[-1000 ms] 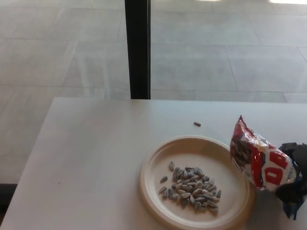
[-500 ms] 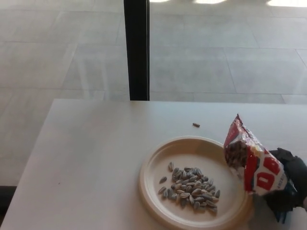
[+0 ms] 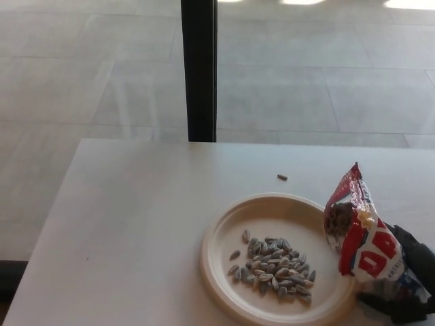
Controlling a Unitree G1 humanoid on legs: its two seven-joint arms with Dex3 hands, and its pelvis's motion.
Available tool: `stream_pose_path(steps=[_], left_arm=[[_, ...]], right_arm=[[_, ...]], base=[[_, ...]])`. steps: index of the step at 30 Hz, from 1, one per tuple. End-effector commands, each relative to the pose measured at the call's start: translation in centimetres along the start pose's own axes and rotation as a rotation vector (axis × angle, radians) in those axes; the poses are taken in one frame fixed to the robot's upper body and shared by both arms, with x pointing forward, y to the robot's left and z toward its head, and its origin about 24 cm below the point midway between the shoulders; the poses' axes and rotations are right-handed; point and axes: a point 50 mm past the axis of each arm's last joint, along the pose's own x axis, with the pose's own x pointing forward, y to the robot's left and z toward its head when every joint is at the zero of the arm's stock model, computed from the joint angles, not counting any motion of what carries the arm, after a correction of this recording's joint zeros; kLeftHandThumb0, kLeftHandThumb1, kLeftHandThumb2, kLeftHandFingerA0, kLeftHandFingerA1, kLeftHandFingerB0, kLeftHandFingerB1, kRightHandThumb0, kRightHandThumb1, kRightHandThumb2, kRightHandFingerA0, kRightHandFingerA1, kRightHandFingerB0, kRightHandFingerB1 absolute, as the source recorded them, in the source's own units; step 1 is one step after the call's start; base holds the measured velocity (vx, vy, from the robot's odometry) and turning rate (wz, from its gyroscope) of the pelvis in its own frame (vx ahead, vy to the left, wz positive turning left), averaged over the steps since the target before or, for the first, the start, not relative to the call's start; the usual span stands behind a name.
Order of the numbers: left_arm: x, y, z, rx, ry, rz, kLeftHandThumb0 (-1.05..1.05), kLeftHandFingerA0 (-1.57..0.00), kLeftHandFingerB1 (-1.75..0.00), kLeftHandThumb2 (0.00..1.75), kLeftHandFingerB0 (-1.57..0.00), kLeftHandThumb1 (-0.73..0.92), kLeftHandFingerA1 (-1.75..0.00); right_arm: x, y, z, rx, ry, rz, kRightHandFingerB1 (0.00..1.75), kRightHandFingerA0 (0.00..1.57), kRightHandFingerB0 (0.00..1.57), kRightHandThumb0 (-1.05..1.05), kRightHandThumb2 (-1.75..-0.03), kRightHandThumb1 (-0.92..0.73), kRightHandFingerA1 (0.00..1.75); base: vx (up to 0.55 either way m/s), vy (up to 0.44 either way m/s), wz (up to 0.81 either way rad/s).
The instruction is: The robot uses its right hand to pick up a bag of sunflower seeds kept in the middle of the desk and tilts it over a plate kept next to it to pour out a few seeds and then puts the bag of seeds back on the desk
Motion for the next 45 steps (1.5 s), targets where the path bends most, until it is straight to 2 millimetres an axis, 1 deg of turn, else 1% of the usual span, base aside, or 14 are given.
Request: stream_pose_path(steps=[1,3,4,10,12,16,25,37,38,41,42,43,44,45], left_arm=[[-0.2,0.5,-0.2,-0.013,-0.015,0.027,-0.67,-0.46,-0.41,0.62,-0.5,0.69,-0.57],[-0.3,0.5,-0.3,-0.023,-0.016,0.02,-0.68,-0.44,-0.42,0.62,-0.49,0.71,-0.57],[-0.3,0.5,-0.3,-0.02,-0.015,0.018,-0.7,-0.44,-0.42,0.62,-0.48,0.71,-0.58],[-0.4,0.6,-0.3,0.023,-0.014,0.006,-0.71,-0.41,-0.39,0.63,-0.45,0.74,-0.53],[-0.3,0.5,-0.3,-0.004,-0.01,0.022,-0.69,-0.43,-0.4,0.62,-0.48,0.72,-0.55],[-0.4,0.6,-0.4,0.019,-0.005,0.021,-0.7,-0.43,-0.38,0.63,-0.46,0.74,-0.52],[-0.3,0.4,-0.4,-0.022,-0.015,0.015,-0.67,-0.44,-0.41,0.62,-0.48,0.73,-0.57],[-0.1,0.4,0.3,-0.004,-0.025,0.026,-0.68,-0.44,-0.4,0.62,-0.49,0.72,-0.56],[-0.1,0.4,0.3,0.003,-0.023,0.03,-0.69,-0.45,-0.39,0.62,-0.49,0.71,-0.55],[-0.1,0.5,0.2,0.012,-0.013,0.039,-0.69,-0.46,-0.39,0.62,-0.49,0.7,-0.54],[-0.1,0.5,0.2,0.006,-0.014,0.038,-0.69,-0.46,-0.4,0.62,-0.5,0.69,-0.56],[-0.1,0.5,0.1,0.0,-0.013,0.035,-0.68,-0.46,-0.41,0.62,-0.49,0.7,-0.57],[-0.1,0.5,0.1,-0.005,-0.013,0.034,-0.66,-0.46,-0.42,0.62,-0.5,0.71,-0.59],[-0.1,0.5,0.2,-0.008,-0.014,0.036,-0.67,-0.47,-0.42,0.62,-0.51,0.72,-0.6]], right_arm=[[-0.8,-0.4,-1.7,0.022,0.066,0.005,0.0,0.0,0.0,-0.91,-0.87,-0.56,0.23],[-1.0,-0.7,-1.8,0.011,0.061,-0.013,0.0,0.0,0.0,-0.93,-0.88,-0.57,0.22],[-1.1,-1.0,-1.8,0.002,0.055,-0.026,0.0,0.0,0.0,-0.91,-0.71,-0.44,0.0],[-1.5,-2.5,-1.3,-0.018,0.032,-0.125,0.0,0.0,0.0,-0.91,-0.71,-0.49,0.0],[-1.7,-3.2,-1.0,-0.018,0.024,-0.161,0.0,0.0,0.0,-0.92,-0.58,-0.54,0.0],[-1.9,-4.8,-0.3,-0.015,0.01,-0.198,0.0,0.0,0.0,-0.98,-0.59,-0.6,0.0],[-3.8,-7.8,0.5,-0.103,-0.021,-0.141,0.0,0.0,0.0,-0.98,-0.58,-0.56,0.0],[-9.7,-12.7,-2.7,-0.2,0.087,0.047,0.0,0.0,0.0,-0.87,-0.56,-0.48,0.0],[-10.5,-13.5,-3.2,-0.179,0.096,0.055,0.0,0.0,0.0,-0.83,-0.86,-0.53,0.17],[-12.1,-15.2,-4.3,-0.102,0.119,0.04,0.03,0.0,0.0,-0.8,-0.85,-0.51,0.2],[-12.7,-15.8,-4.6,-0.079,0.126,0.007,0.12,0.0,0.0,-0.76,-0.83,-0.48,0.26],[-13.6,-16.4,-5.0,-0.02,0.103,-0.024,0.06,0.0,0.0,-0.79,-0.79,-0.5,0.24],[-14.4,-17.0,-5.5,0.026,0.084,-0.049,0.1,0.0,0.0,-0.83,-0.78,-0.49,0.29],[-16.0,-18.4,-6.8,0.09,0.08,-0.149,0.27,0.0,0.0,-0.85,-0.84,-0.5,0.4]], base=[[0.0,0.0,0.0],[0.0,0.0,0.0],[0.0,0.0,0.0],[0.0,0.0,0.0],[0.0,0.0,0.0],[0.0,0.0,0.0],[0.0,0.0,0.0],[0.0,0.0,0.0],[0.0,0.0,0.0],[0.0,0.0,0.0],[0.0,0.0,0.0],[0.0,0.0,0.0],[0.0,0.0,0.0],[0.0,0.0,0.0]])
